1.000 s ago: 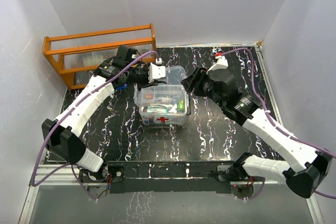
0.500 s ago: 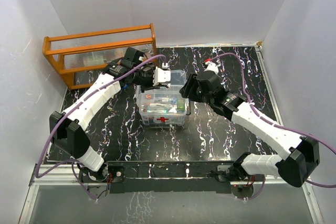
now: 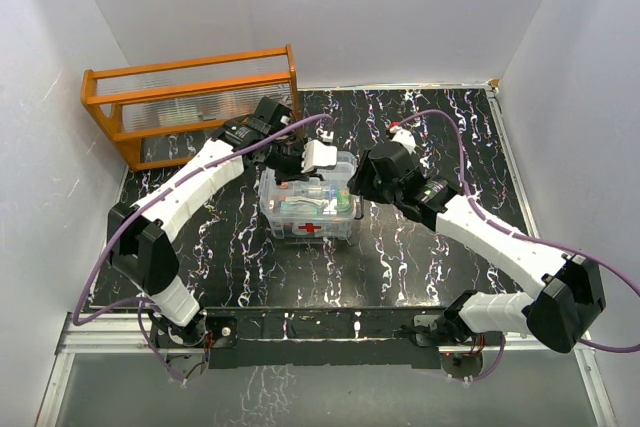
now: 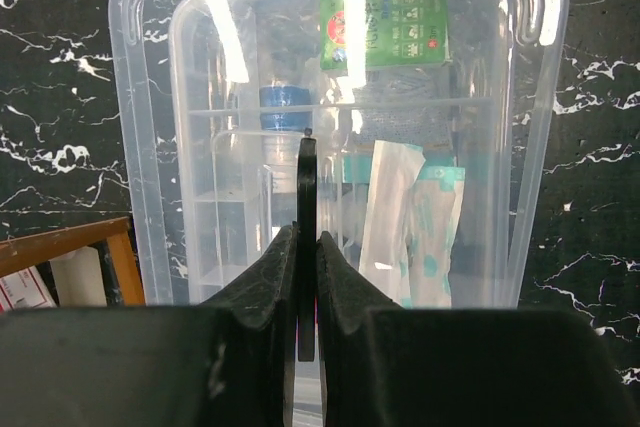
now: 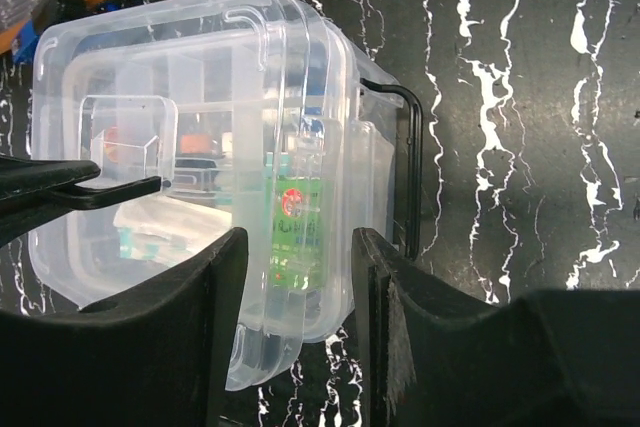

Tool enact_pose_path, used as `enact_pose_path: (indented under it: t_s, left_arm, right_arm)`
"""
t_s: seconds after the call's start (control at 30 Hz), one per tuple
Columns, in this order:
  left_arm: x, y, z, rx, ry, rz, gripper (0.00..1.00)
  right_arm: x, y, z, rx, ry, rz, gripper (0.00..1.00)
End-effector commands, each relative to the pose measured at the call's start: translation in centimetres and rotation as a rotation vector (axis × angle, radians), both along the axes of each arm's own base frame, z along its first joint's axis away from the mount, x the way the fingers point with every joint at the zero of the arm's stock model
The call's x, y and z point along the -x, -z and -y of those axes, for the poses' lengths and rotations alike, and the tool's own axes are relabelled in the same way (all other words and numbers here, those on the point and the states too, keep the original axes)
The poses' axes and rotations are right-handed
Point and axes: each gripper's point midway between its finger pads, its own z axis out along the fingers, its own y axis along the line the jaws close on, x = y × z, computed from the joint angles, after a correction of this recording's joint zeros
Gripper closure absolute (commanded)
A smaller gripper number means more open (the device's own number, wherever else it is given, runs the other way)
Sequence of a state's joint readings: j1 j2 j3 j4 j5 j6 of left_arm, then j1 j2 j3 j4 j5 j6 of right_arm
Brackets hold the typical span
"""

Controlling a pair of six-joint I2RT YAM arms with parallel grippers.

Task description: Organize the medicine kit

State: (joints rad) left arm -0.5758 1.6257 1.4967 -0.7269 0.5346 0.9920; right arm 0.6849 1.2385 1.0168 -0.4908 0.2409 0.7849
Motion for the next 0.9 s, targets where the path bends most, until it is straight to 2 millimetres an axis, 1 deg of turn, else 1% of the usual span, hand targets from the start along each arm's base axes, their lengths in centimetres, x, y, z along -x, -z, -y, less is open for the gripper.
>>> enact_pose_path:
  t_s: [0.0,0.23,0.27,0.33,0.47,0.6,0.67,0.77,0.87]
  left_arm:
    - [0.1,-1.8,1.0,0.013,0.002,0.02,1.0]
    - [0.0,-1.3,1.4,-0.012,-0.033,0.006,1.0]
    - [0.0,-1.2,1.5,-0.012,-0.044,0.001,0.98]
    - [0.1,-1.2,1.6,-0.005,-0.041,-0.011,0.89]
    - [0.2,-1.4,1.8,0.016,-0.052,-0.011,0.76]
    - [-0.4,-2.0,1.8,0.034,-0.09,0.006,0.68]
    - [-0.8,-2.6,1.9,0.046,-0.108,0.026,0.62]
    - [-1.7,-4.4,2.0,0.097,-0.164,0.062,0.54]
    - [-3.1,-6.5,1.4,0.171,-0.279,0.085,0.5]
  right_arm:
    - [-0.3,0.2,1.0,0.016,0.046,0.014,0.57]
    - [-0.4,1.3,1.2,0.029,0.051,-0.003,0.59]
    - [-0.4,1.5,1.1,0.03,0.05,-0.005,0.59]
    - [-0.5,1.7,1.1,0.033,0.05,-0.009,0.6]
    - [-0.5,2.0,1.1,0.032,0.046,-0.014,0.6]
    - [-0.5,2.3,1.1,0.029,0.042,-0.02,0.6]
    - [-0.5,2.4,1.0,0.024,0.038,-0.023,0.61]
    - [-0.5,2.2,0.8,0.014,0.032,-0.023,0.61]
    - [-0.7,1.4,0.6,0.0,0.019,-0.008,0.61]
